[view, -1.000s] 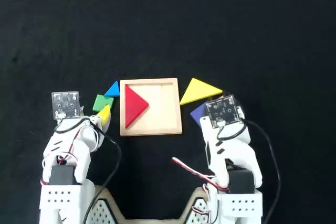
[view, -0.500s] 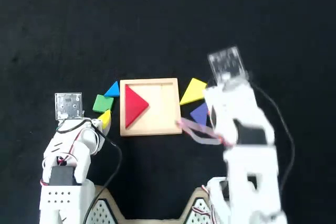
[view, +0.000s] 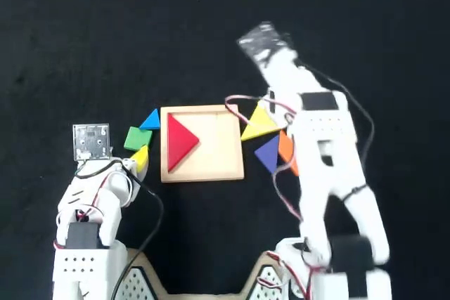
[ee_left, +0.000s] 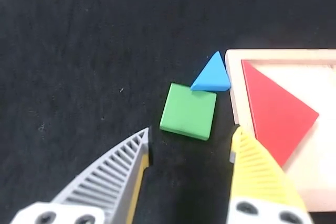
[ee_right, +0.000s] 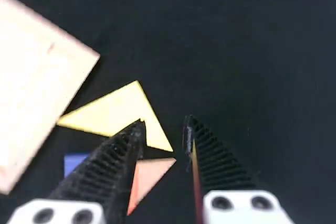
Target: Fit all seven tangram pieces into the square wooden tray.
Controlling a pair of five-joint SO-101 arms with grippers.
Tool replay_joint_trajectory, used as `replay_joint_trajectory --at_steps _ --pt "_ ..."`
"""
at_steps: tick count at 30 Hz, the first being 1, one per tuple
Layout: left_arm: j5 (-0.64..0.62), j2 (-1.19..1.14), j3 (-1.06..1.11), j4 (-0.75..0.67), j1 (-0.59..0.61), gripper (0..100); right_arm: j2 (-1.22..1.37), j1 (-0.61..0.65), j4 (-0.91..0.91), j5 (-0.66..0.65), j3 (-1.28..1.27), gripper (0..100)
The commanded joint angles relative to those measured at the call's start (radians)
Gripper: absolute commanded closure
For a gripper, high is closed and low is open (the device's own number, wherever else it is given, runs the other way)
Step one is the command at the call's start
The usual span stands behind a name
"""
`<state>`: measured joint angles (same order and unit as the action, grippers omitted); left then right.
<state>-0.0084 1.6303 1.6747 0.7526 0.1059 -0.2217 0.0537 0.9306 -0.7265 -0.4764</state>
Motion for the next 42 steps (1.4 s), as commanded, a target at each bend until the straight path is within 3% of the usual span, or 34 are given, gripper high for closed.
replay_joint_trajectory --at_steps 1,4,7,11,25,30,42 --pt "0.008 0.009 -0.035 -0.023 -0.012 75 0.134 0.02 0.143 -0.219 0.193 86.7" --pt "0.008 0.009 -0.033 -0.023 -0.012 75 0.286 0.012 0.327 -0.385 0.337 86.4" --pt "0.008 0.009 -0.031 -0.023 -0.012 75 0.404 0.0 0.451 -0.47 0.46 79.8" --pt "0.008 0.009 -0.031 -0.023 -0.013 75 0.478 -0.009 0.466 -0.516 0.542 71.2" --pt "0.011 0.009 -0.03 -0.026 -0.015 75 0.618 -0.002 0.52 -0.842 0.555 70.5" --pt "0.011 0.009 -0.03 -0.026 -0.015 75 0.624 -0.015 0.448 -0.899 0.555 70.6" --pt "0.009 0.009 -0.03 -0.028 -0.015 75 0.753 0.025 0.353 -0.891 0.618 70.5"
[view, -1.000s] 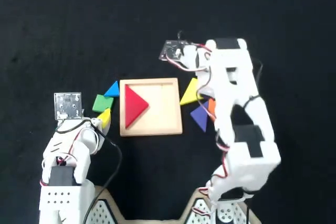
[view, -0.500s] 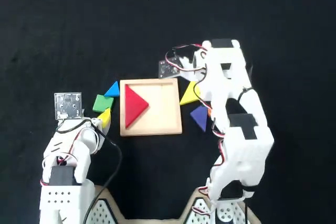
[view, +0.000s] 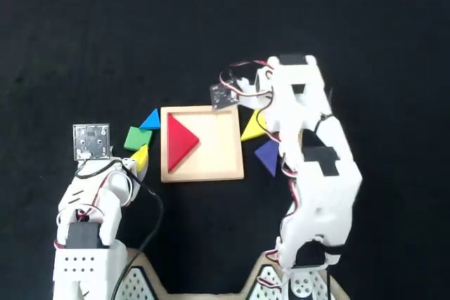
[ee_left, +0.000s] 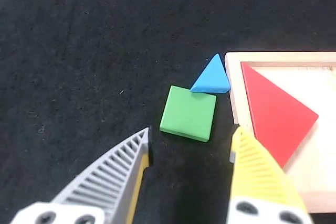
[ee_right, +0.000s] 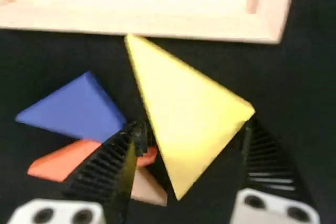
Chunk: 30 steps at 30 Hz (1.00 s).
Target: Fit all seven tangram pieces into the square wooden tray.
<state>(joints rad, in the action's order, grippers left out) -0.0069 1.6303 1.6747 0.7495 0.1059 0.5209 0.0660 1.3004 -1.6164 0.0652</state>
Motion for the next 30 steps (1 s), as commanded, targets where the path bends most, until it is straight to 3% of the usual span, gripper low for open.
replay_joint_trajectory --at_steps 1,16,20,30 --pt "0.008 0.009 -0.03 -0.025 -0.015 75 0.021 0.017 -0.017 0.014 0.091 70.4" --pt "0.008 0.009 -0.022 -0.043 -0.015 75 0.039 0.063 0.02 0.06 0.199 70.3" --pt "0.008 0.009 -0.021 -0.043 -0.015 75 0.039 0.061 0.021 0.058 0.2 62.0" --pt "0.008 0.009 -0.019 -0.043 -0.015 75 0.041 0.1 0.02 -0.041 0.17 63.2"
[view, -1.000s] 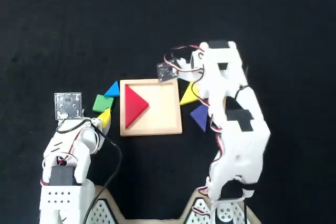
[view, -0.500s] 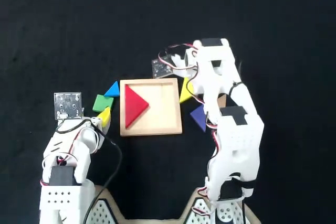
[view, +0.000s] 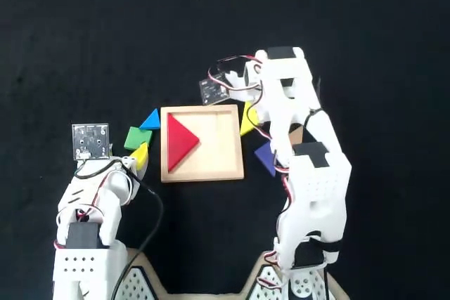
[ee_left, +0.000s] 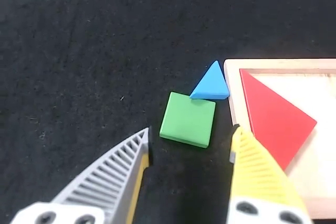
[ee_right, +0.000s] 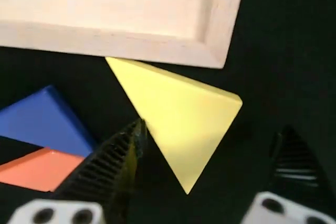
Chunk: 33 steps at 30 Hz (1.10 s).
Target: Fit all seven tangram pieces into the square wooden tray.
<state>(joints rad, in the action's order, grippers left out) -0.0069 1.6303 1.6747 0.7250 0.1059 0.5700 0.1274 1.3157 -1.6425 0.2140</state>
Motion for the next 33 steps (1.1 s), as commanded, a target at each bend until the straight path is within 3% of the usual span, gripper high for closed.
replay_joint_trajectory --at_steps 1,12,18,26,33 --pt "0.008 0.009 -0.019 -0.018 -0.015 75 -0.008 0.049 0.005 -0.028 0.019 63.3" --pt "0.008 0.009 -0.019 -0.018 -0.015 75 0.131 0.025 0.008 -0.049 0.097 63.4" --pt "0.009 0.009 -0.019 -0.018 -0.015 75 0.139 -0.005 0.138 -0.101 0.153 63.5" --pt "0.011 0.009 -0.019 -0.018 -0.015 75 0.142 -0.021 0.14 -0.103 0.153 63.6" --pt "0.011 0.009 -0.019 -0.018 -0.015 75 0.142 -0.071 0.138 -0.103 0.162 83.3"
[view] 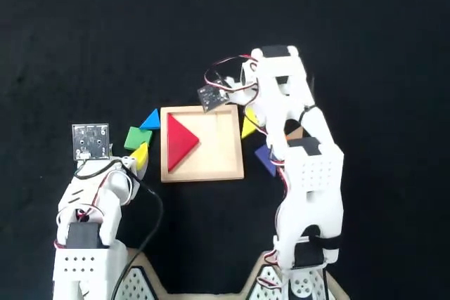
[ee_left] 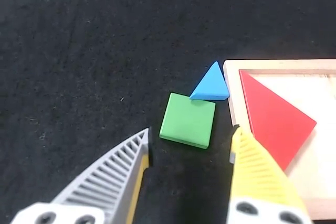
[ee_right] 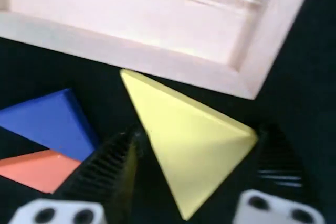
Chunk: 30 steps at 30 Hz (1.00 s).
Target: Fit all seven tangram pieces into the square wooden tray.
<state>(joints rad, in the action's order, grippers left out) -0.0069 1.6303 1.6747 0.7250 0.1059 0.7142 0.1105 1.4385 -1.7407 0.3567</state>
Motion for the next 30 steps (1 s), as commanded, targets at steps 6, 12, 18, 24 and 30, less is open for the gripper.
replay_joint_trajectory --at_steps 6,12,18,24,30 --pt "0.015 0.009 -0.018 -0.018 -0.047 75 -0.002 -0.06 0.015 -0.005 0.012 92.7" --pt "0.015 0.009 -0.007 -0.018 -0.07 75 -0.004 -0.06 0.017 0.0 0.019 93.1" --pt "0.015 0.009 -0.008 -0.02 -0.067 75 -0.064 -0.054 0.026 0.086 0.045 93.1" --pt "0.011 0.009 -0.013 -0.02 -0.053 75 -0.211 -0.029 0.173 0.242 0.114 93.1" --pt "-0.02 0.009 -0.038 -0.018 0.065 75 -0.291 0.046 0.276 0.423 0.113 93.1"
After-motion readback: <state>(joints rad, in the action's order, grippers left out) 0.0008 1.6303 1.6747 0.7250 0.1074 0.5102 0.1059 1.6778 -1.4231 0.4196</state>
